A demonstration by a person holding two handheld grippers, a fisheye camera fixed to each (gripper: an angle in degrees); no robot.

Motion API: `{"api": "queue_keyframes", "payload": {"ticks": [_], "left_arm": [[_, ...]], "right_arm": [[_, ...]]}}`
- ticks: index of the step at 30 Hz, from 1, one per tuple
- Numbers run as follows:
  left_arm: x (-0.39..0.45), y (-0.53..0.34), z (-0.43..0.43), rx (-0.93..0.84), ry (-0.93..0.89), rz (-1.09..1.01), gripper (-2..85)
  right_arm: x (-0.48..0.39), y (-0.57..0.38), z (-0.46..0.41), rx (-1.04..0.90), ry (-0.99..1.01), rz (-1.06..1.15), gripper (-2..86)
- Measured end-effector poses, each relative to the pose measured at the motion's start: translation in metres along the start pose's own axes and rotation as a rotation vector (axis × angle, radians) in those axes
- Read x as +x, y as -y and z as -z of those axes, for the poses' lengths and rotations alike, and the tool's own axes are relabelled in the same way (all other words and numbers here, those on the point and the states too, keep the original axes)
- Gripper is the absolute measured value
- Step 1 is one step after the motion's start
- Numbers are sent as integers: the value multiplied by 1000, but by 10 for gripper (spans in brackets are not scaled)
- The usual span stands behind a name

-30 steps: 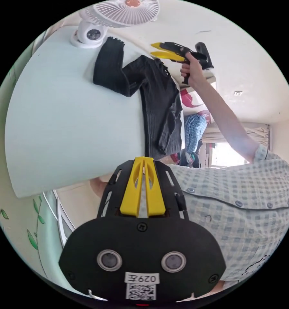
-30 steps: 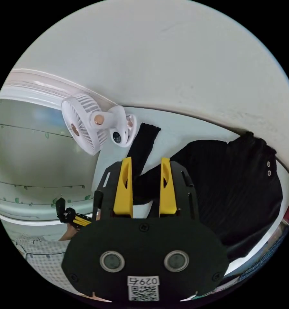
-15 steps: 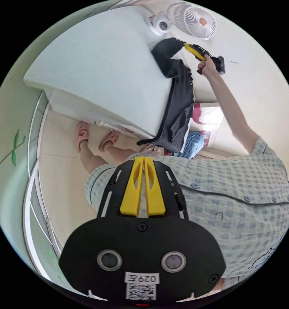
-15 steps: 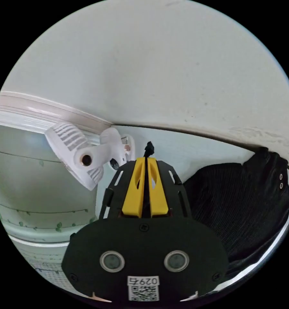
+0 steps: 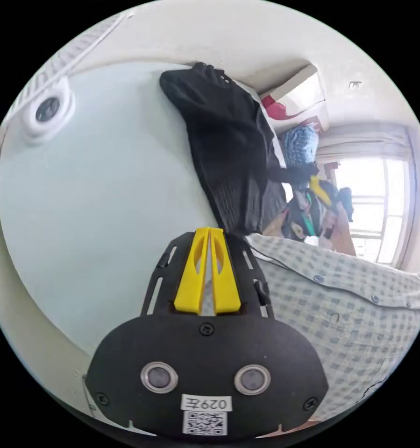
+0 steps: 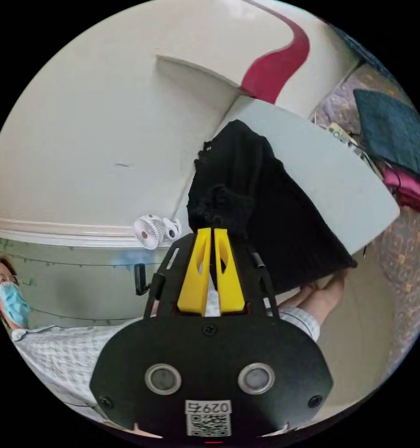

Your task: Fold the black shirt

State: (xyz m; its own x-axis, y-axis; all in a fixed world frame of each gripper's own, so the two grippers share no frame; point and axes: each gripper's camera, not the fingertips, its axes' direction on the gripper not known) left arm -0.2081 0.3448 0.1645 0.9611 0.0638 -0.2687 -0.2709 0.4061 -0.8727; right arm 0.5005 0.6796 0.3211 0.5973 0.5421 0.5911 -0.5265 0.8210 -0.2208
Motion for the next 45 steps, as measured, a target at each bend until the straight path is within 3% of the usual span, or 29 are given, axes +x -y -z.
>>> {"api": "queue_keyframes", "payload": {"ticks": [2, 4, 9, 11, 13, 17, 20, 22, 25, 27, 29, 32, 34, 41, 45], "left_arm": [[22, 46, -6, -36, 141, -43, 57], [37, 78, -14, -57, 237, -52, 97], [69, 136, -46, -161, 397, -72, 113], [88, 146, -43, -127, 457, -84, 85], [95, 149, -39, -128, 457, -61, 76], [105, 140, -12, -40, 384, 21, 18], [121, 140, 0, 32, 257, 21, -5], [136, 151, -6, 20, 271, -9, -8], [161, 178, -35, -42, 387, -31, -9], [171, 192, -64, -180, 452, -57, -9], [185, 195, -59, -135, 761, -21, -10], [181, 190, -67, -132, 977, -101, -10], [175, 190, -62, -144, 952, -120, -10], [100, 201, -5, -62, 601, 173, -10], [65, 204, 15, -91, 506, 239, -10]], "right_arm": [[45, -32, 34, 95, 227, -62, 2], [64, -36, 51, 59, 268, -82, 2], [94, -31, 83, -70, 174, -135, 3], [111, -27, 87, -245, 36, -245, 3], [119, -27, 96, -332, -117, -250, 1], [116, -22, 131, -305, -372, -173, 3], [107, 1, 125, -337, -378, -39, -1], [102, 19, 104, -386, -370, 33, -3], [101, 36, 44, -551, -522, 151, -4], [96, 34, 21, -629, -581, 212, -4], [83, 25, 15, -606, -687, 266, -5], [70, 13, 6, -610, -782, 391, -5], [64, 12, -3, -641, -791, 447, -5], [51, 32, -30, -697, -697, 516, -5], [48, 38, -38, -772, -668, 546, -5]]}}
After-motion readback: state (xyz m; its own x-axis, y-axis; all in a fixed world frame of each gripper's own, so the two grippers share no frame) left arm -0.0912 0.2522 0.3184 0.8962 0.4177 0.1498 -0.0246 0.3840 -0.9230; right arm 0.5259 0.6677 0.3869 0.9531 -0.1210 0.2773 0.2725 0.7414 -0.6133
